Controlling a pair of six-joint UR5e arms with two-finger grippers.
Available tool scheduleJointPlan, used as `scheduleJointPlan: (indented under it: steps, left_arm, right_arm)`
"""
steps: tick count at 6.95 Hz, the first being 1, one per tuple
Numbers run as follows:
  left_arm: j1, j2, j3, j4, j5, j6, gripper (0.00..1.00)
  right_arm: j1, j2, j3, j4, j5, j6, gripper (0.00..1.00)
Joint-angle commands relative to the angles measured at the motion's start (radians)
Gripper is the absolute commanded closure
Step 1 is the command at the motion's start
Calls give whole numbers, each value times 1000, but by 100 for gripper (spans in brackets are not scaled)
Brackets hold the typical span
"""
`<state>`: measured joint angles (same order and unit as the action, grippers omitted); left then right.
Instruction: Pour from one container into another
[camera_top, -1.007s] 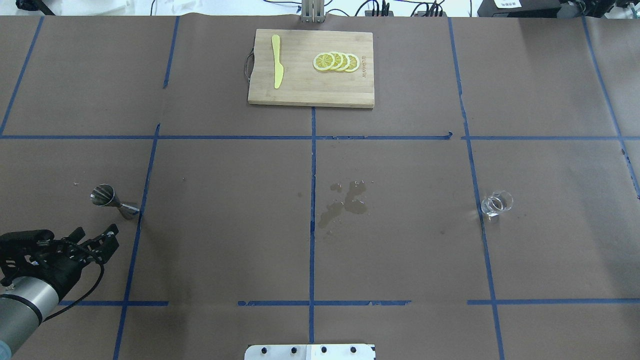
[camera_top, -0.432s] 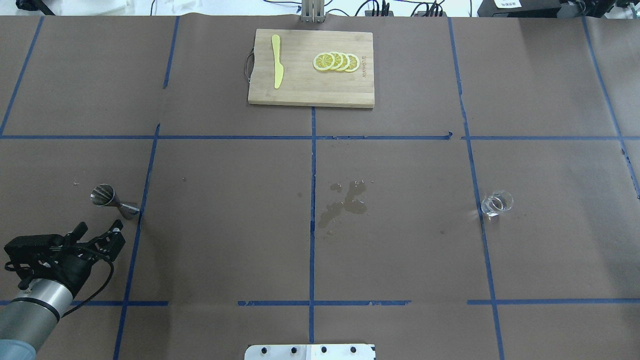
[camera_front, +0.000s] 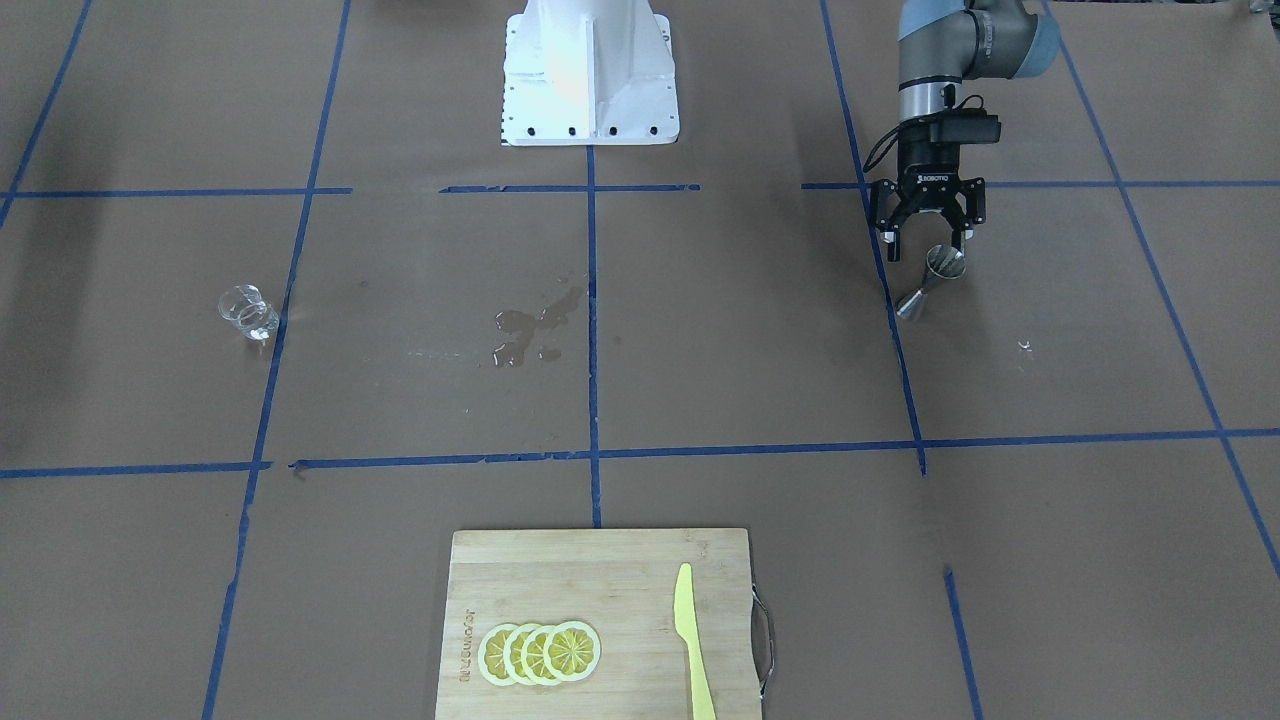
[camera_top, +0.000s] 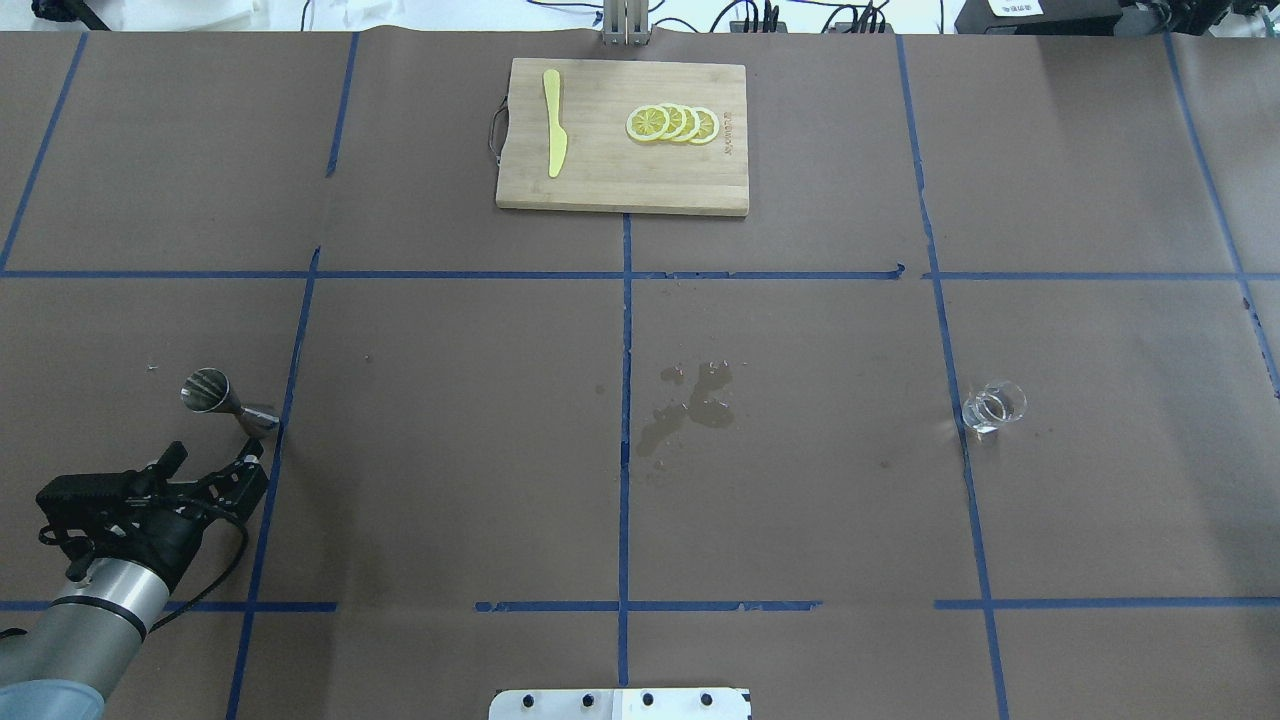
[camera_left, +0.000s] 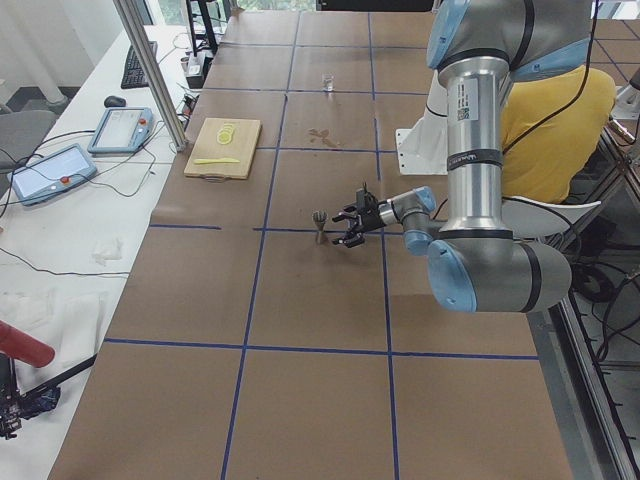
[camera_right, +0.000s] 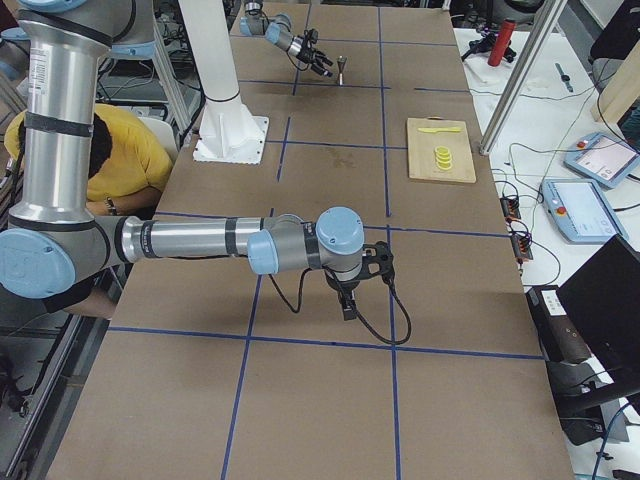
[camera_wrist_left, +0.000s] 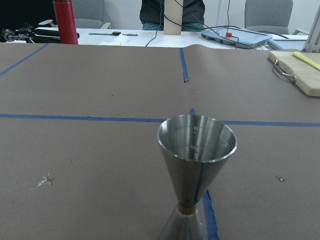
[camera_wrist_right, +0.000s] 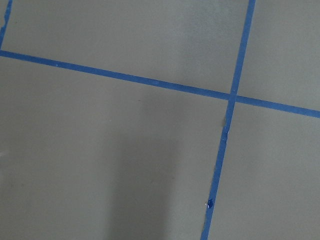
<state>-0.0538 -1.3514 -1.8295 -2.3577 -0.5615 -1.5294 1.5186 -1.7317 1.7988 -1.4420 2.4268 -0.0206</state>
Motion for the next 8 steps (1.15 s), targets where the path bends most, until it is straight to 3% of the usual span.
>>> scheduleJointPlan:
  steps: [1, 3, 8]
  left_arm:
    - [0, -55, 57, 0, 57, 14, 4]
    - [0, -84, 105, -2, 104, 15, 4]
    - [-26, -101, 107, -2, 106, 17, 8]
  right_arm:
    - [0, 1, 1, 0, -2, -1, 0]
    - [0, 1, 1, 0, -2, 1, 0]
    - [0, 1, 1, 0, -2, 1, 0]
